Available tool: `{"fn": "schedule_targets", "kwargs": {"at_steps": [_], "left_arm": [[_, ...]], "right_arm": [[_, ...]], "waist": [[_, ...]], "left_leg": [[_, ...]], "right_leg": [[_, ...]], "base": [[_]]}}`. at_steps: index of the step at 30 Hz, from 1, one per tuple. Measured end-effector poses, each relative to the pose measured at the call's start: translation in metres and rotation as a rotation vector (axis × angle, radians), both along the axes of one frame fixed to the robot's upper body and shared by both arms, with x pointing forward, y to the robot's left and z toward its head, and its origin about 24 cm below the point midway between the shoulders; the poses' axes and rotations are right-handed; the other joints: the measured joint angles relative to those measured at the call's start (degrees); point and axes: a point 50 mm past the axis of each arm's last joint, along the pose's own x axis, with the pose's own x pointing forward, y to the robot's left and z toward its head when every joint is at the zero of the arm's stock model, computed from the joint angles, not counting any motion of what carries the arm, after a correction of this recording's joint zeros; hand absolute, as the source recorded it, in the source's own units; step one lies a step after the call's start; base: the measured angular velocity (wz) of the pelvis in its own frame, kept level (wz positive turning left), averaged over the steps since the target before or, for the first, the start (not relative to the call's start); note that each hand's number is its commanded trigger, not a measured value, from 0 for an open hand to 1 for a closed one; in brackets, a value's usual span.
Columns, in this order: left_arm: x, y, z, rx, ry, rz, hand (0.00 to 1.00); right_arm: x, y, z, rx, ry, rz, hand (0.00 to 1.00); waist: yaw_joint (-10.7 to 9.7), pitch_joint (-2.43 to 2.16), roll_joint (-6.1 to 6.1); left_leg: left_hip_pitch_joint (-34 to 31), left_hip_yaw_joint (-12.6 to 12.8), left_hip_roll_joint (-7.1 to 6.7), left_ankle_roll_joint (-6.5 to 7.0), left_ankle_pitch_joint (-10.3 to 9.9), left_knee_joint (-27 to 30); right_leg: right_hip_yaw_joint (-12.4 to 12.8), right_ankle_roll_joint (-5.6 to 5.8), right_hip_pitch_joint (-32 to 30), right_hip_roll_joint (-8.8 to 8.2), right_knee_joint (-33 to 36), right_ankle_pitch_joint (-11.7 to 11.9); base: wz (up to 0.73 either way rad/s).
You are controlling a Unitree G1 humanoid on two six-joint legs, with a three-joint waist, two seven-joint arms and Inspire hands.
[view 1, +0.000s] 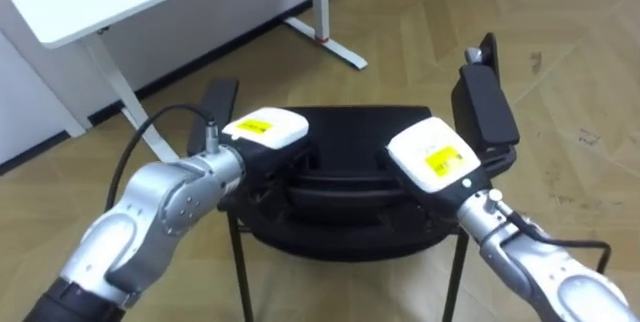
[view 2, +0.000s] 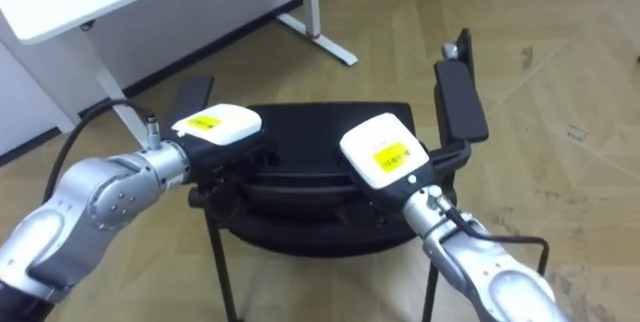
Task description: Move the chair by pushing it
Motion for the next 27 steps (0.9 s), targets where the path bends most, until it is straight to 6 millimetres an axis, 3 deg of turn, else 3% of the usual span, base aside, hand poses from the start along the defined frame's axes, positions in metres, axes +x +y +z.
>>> {"fn": "schedule_targets", "kwargs": {"at_steps": [2,5,7,9,10,11,13,15,16,17,18,20,21,22,23,24,26,27], "left_arm": [[-0.0010,-0.0003,-0.0011,0.010,-0.001,-0.010,1.00],[0.0002,-0.0009,-0.0018,-0.011,-0.012,-0.008,1.00],[0.0003,-0.0008,-0.0016,-0.009,-0.014,-0.011,1.00],[0.0000,-0.0005,-0.0030,-0.014,-0.011,-0.012,1.00],[0.0000,-0.0002,-0.0032,-0.016,-0.009,-0.012,1.00],[-0.0002,0.0008,-0.0030,-0.017,-0.009,-0.016,1.00],[-0.0004,0.0019,-0.0031,-0.014,-0.011,-0.019,1.00],[-0.0003,0.0005,-0.0031,-0.022,-0.019,-0.017,1.00],[-0.0003,0.0004,-0.0031,-0.022,-0.020,-0.017,1.00],[-0.0003,0.0011,-0.0036,-0.016,-0.019,-0.014,1.00],[-0.0002,0.0010,-0.0035,-0.016,-0.019,-0.011,1.00],[-0.0002,0.0009,-0.0013,-0.011,-0.030,-0.012,1.00],[0.0003,0.0017,-0.0004,-0.011,-0.034,-0.009,1.00],[0.0006,0.0024,0.0001,-0.010,-0.036,-0.007,1.00],[0.0013,0.0019,0.0007,-0.018,-0.039,-0.003,1.00],[0.0015,0.0024,-0.0002,-0.018,-0.036,0.001,1.00],[0.0011,0.0035,-0.0050,-0.018,-0.015,0.009,1.00],[0.0013,0.0042,-0.0070,-0.017,-0.007,0.014,1.00]], "right_arm": [[-0.0019,-0.0004,-0.0026,0.009,0.007,0.004,1.00],[-0.0010,-0.0026,-0.0013,0.005,-0.006,0.004,1.00],[-0.0015,-0.0024,-0.0019,0.008,-0.008,0.005,1.00],[-0.0021,-0.0027,-0.0031,0.010,-0.007,0.005,1.00],[-0.0023,-0.0026,-0.0033,0.010,-0.008,0.006,1.00],[-0.0024,-0.0023,-0.0032,0.011,-0.010,0.009,1.00],[-0.0028,-0.0012,-0.0038,0.015,-0.008,0.011,1.00],[-0.0028,-0.0009,-0.0037,0.016,-0.010,0.011,1.00],[-0.0028,-0.0009,-0.0036,0.016,-0.011,0.011,1.00],[-0.0029,-0.0010,-0.0040,0.011,-0.007,0.011,1.00],[-0.0025,-0.0012,-0.0036,0.010,-0.007,0.008,1.00],[-0.0007,-0.0004,-0.0017,0.010,-0.001,0.007,1.00],[0.0001,0.0002,-0.0010,0.013,0.006,0.004,1.00],[0.0006,0.0008,-0.0007,0.014,0.009,0.004,1.00],[0.0026,0.0017,0.0006,0.016,0.019,0.005,1.00],[0.0030,0.0024,0.0002,0.018,0.028,0.004,1.00],[0.0028,0.0042,-0.0025,0.015,0.060,0.010,1.00],[0.0026,0.0052,-0.0041,0.018,0.070,0.007,1.00]], "waist": [[-1.14,0.11,0.33],[-2.58,0.55,2.10],[-2.67,0.61,2.18],[-2.32,1.00,2.64],[-2.28,1.08,2.79],[-2.11,1.19,3.00],[-2.45,1.15,2.85],[-3.17,1.08,2.50],[-3.28,1.08,2.43],[-3.96,1.03,2.49],[-4.10,0.88,2.72],[-4.10,0.40,3.25],[-3.48,0.19,3.63],[-3.04,0.06,3.60],[-2.76,0.10,3.62],[-2.70,0.13,3.58],[-2.45,0.52,2.99],[-2.61,0.72,2.74]], "left_leg": [[1.62,-1.15,-0.11,0.37,-1.77,0.12],[3.10,-2.44,0.13,0.82,-4.01,0.60],[4.34,-2.69,0.14,0.81,-5.28,0.55],[6.56,-2.89,0.57,0.50,-7.06,0.34],[7.03,-2.92,0.74,0.40,-7.54,0.32],[7.88,-2.94,1.17,0.20,-8.43,0.43],[9.08,-4.10,1.19,-0.27,-9.32,0.37],[11.05,-5.92,1.01,-0.99,-10.97,0.34],[11.64,-6.42,0.99,-1.25,-11.49,0.39],[12.65,-7.85,1.26,-1.89,-12.80,0.88],[13.59,-8.70,1.96,-2.63,-13.98,1.03],[14.67,-9.48,3.60,-3.94,-15.52,1.06],[15.60,-9.20,5.08,-5.06,-16.25,1.19],[15.90,-8.37,5.69,-5.44,-16.42,2.25],[15.29,-6.29,7.45,-6.32,-16.44,7.06],[14.81,-5.26,8.45,-7.07,-16.03,9.70],[14.45,-2.26,11.43,-10.67,-12.88,18.60],[14.16,-1.72,12.71,-10.80,-10.54,22.18]], "right_leg": [[2.38,0.87,-3.19,0.03,5.27,6.62],[5.19,1.01,-8.94,-0.46,11.43,5.62],[6.57,0.95,-11.50,-0.43,10.35,3.51],[6.24,0.90,-13.72,0.82,2.70,-0.29],[6.10,0.93,-14.20,1.55,-0.27,-1.12],[6.33,0.83,-15.17,3.58,-7.33,-2.24],[5.89,0.79,-15.83,5.62,-18.74,-2.29],[5.25,-0.64,-14.79,7.81,-33.27,1.24],[4.74,-0.91,-14.28,8.02,-35.80,2.45],[4.79,-2.50,-12.81,8.79,-37.60,5.35],[4.68,-3.49,-11.90,9.70,-37.22,6.06],[3.10,-4.36,-11.16,10.89,-36.23,5.90],[1.96,-5.58,-10.46,11.83,-35.15,4.53],[1.48,-6.11,-10.30,12.05,-34.68,3.66],[0.76,-6.35,-9.58,12.48,-32.84,1.93],[0.14,-6.68,-8.81,12.49,-31.67,0.91],[-0.52,-7.32,-5.42,12.48,-28.73,-3.85],[-1.13,-7.49,-3.53,12.59,-28.40,-5.72]], "base": [[0.17],[0.15],[0.00],[-0.06],[-0.07],[0.07],[0.26],[0.43],[0.46],[0.42],[0.40],[0.15],[0.06],[0.07],[0.08],[0.12],[0.19],[0.24]]}}
